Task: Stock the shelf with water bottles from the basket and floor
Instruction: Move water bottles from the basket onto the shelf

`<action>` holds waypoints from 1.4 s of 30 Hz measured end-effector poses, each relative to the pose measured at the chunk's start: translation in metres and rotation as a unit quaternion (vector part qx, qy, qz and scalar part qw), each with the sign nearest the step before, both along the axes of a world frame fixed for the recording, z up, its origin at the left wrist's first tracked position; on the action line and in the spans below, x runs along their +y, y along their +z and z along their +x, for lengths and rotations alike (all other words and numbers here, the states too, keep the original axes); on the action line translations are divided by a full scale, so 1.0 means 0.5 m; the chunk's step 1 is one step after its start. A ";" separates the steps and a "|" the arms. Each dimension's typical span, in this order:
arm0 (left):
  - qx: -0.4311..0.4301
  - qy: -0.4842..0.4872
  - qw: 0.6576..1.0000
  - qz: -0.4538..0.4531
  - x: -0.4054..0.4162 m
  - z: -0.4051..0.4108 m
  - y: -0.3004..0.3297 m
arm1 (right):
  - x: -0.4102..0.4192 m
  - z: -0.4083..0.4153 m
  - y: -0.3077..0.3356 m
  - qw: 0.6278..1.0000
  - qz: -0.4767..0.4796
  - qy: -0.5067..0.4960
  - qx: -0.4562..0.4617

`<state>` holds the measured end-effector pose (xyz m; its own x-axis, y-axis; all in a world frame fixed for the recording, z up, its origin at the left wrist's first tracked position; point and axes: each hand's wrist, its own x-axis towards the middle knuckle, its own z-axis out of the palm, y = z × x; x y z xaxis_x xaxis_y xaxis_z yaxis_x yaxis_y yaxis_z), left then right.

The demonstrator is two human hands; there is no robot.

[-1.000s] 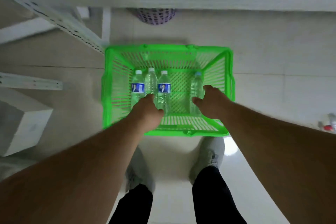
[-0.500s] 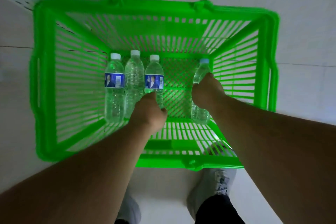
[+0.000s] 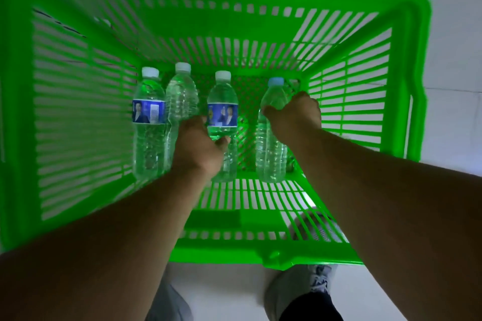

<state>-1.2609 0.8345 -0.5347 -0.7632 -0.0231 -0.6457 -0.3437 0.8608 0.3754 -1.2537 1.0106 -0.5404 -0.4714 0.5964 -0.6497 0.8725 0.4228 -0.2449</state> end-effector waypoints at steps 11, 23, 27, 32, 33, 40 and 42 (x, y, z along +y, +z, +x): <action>-0.184 -0.007 0.983 0.022 0.040 0.006 -0.028 | 0.002 -0.006 -0.038 0.991 -0.128 -0.027 0.024; -0.094 0.060 0.985 0.129 -0.022 0.000 0.248 | -0.002 -0.025 0.249 0.984 -0.103 0.015 0.141; -0.048 0.069 0.985 0.150 -0.040 -0.018 0.414 | -0.013 -0.038 0.443 0.978 -0.103 0.029 0.178; -0.019 0.068 0.975 0.213 -0.073 -0.025 0.693 | -0.030 -0.028 0.750 0.966 -0.106 0.031 0.234; -0.016 0.063 0.972 0.224 -0.085 -0.021 0.748 | -0.034 -0.021 0.811 0.962 -0.103 0.029 0.251; 0.027 0.010 0.954 0.299 -0.178 0.036 1.140 | -0.095 0.059 1.234 0.933 -0.083 0.005 0.350; 0.042 0.006 0.947 0.320 -0.196 0.057 1.251 | -0.117 0.088 1.356 0.922 -0.086 0.007 0.377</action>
